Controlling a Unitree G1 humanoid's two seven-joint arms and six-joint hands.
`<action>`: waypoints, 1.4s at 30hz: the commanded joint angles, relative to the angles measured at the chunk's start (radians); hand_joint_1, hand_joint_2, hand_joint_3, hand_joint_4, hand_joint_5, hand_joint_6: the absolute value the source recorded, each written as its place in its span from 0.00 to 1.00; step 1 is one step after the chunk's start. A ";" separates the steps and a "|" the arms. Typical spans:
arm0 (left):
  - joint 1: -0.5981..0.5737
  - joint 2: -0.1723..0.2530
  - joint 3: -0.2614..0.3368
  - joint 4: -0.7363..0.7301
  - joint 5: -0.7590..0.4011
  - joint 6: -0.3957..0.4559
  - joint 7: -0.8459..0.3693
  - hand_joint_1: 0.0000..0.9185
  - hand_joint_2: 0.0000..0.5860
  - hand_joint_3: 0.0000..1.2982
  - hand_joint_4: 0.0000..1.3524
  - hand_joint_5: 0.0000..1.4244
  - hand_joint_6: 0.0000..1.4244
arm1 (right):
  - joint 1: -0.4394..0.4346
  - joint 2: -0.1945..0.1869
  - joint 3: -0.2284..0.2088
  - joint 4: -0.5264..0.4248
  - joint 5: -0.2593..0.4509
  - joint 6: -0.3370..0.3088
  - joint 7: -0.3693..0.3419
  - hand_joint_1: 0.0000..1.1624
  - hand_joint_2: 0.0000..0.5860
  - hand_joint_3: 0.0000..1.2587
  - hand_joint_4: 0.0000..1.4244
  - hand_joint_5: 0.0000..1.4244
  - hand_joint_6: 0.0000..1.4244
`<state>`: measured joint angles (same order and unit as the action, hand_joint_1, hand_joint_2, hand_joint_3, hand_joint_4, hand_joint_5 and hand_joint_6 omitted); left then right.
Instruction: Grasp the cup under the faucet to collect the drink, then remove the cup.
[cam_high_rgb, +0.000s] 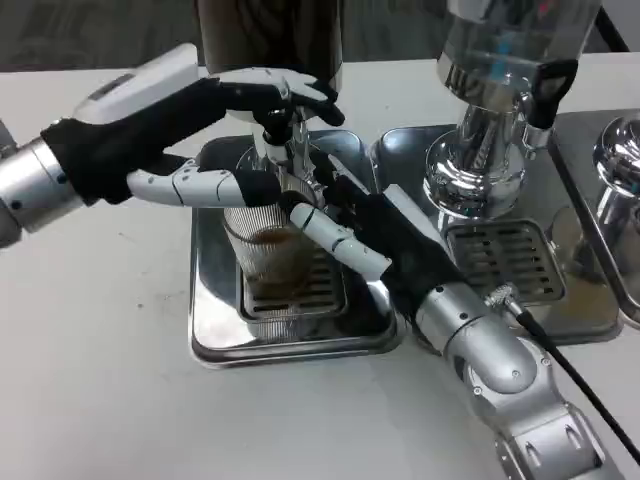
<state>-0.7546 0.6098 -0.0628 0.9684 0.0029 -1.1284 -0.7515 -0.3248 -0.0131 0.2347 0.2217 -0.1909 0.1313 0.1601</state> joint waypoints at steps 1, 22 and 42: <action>0.025 0.015 -0.003 -0.008 -0.004 0.006 -0.011 0.00 0.18 0.26 0.14 0.10 0.13 | -0.019 0.003 -0.008 0.017 0.010 -0.024 -0.006 0.23 0.40 0.00 0.00 0.00 0.00; 0.054 -0.007 0.096 -0.017 -0.163 0.129 -0.044 0.00 0.17 0.25 0.13 0.10 0.15 | -0.047 0.009 -0.019 0.071 0.027 -0.052 -0.005 0.22 0.42 0.00 0.00 0.00 0.00; 0.196 0.028 0.213 -0.134 -0.257 0.176 -0.067 0.00 0.16 0.24 0.13 0.10 0.16 | -0.060 0.001 -0.026 0.134 0.029 -0.113 0.000 0.24 0.41 0.00 0.00 0.00 0.00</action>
<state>-0.5949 0.6140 0.1278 0.8620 -0.2325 -0.9680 -0.8122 -0.3732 -0.0098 0.2128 0.3405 -0.1673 0.0472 0.1602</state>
